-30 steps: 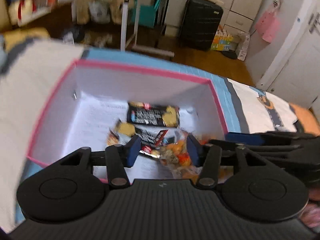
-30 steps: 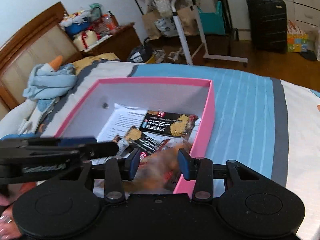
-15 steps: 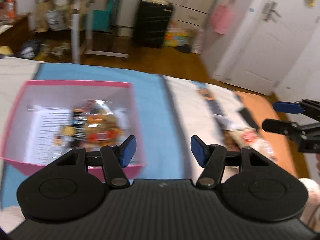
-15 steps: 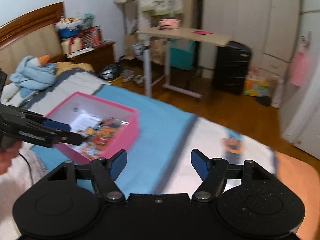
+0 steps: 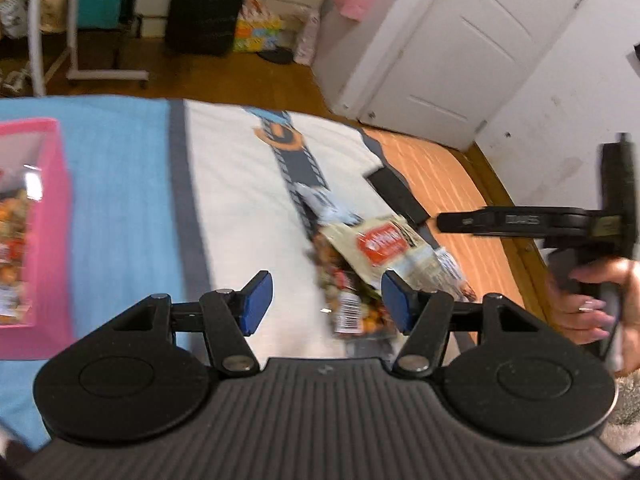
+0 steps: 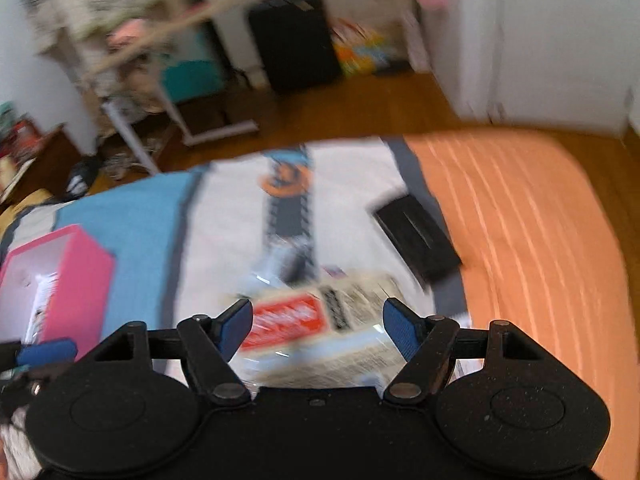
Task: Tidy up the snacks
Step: 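Grasp the white noodle bag with red label using both grippers, then lift the noodle bag into the pink box and open both grippers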
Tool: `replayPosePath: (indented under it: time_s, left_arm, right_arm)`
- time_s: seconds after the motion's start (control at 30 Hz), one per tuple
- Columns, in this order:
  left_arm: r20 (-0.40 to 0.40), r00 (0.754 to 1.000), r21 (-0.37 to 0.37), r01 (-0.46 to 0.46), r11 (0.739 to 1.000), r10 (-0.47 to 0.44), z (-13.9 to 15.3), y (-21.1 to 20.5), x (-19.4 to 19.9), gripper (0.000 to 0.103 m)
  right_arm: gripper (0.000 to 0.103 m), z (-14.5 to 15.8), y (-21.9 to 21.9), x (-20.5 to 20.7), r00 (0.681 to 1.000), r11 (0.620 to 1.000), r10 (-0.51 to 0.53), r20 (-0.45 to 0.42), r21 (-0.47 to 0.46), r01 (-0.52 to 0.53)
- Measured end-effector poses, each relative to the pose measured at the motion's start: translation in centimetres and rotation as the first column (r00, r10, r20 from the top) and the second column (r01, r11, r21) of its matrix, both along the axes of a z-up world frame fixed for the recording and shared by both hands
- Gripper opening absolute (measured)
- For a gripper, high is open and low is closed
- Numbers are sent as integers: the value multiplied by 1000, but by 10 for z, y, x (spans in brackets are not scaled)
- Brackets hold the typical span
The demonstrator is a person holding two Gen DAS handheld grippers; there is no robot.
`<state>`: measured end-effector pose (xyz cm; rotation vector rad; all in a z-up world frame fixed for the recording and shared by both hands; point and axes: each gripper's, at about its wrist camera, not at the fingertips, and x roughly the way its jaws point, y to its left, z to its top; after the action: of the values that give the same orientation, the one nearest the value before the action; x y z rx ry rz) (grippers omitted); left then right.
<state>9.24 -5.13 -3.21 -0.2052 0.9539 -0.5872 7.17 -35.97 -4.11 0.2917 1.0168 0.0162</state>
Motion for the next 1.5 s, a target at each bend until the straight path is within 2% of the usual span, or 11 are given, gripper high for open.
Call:
replayPosePath:
  time_s: [0.17,0.33,0.43,0.53,0.63,0.67,0.73,0.8,0.97,1.2,1.5]
  left_arm:
    - [-44,999,-8,28,1000,-29,-34,-41,9,59]
    - [-133,990,-59,35,998,-43,-65,-65,17,59]
    - [-171,983,-81,47,996,-60,-78,-82,21,59]
    - [-199,975,-111,73,991,-94,-89,-97,23,57]
    - [-226,971,-102,62,993,-84,-101,-107,27,42]
    - [-241,967,-108,57,993,-82,-104,-106,29,38]
    - [-266,961,-137,41,990,-77,-108,-102,32,37]
    - [-279,957,-148,40,988,-80,-108,-99,34,33]
    - [-292,951,-126,64,990,-99,-99,-97,30,33]
    - [-285,947,-176,98,980,-146,-82,-63,18,34]
    - [-229,963,-173,101,980,-140,-52,-8,-5,34]
  right_arm:
    - [77,-45,-32,8,994,992,-63,-85,108,72]
    - [78,-66,-37,14,993,989,-56,-101,130,69]
    - [84,-73,-47,16,994,981,-59,-92,178,75]
    - [91,-86,-59,15,996,961,-50,-80,266,70]
    - [95,-103,-73,15,997,920,-43,-71,385,67]
    - [96,-105,-73,17,997,916,-29,-68,399,53]
    - [96,-101,-67,19,997,923,5,-76,384,24]
    - [88,-94,-57,21,995,921,43,-87,389,-5]
    - [76,-73,-40,18,992,944,61,-110,331,-21]
    - [75,-36,-7,13,985,956,137,-102,275,-104]
    - [75,2,56,5,967,951,237,-93,226,-211]
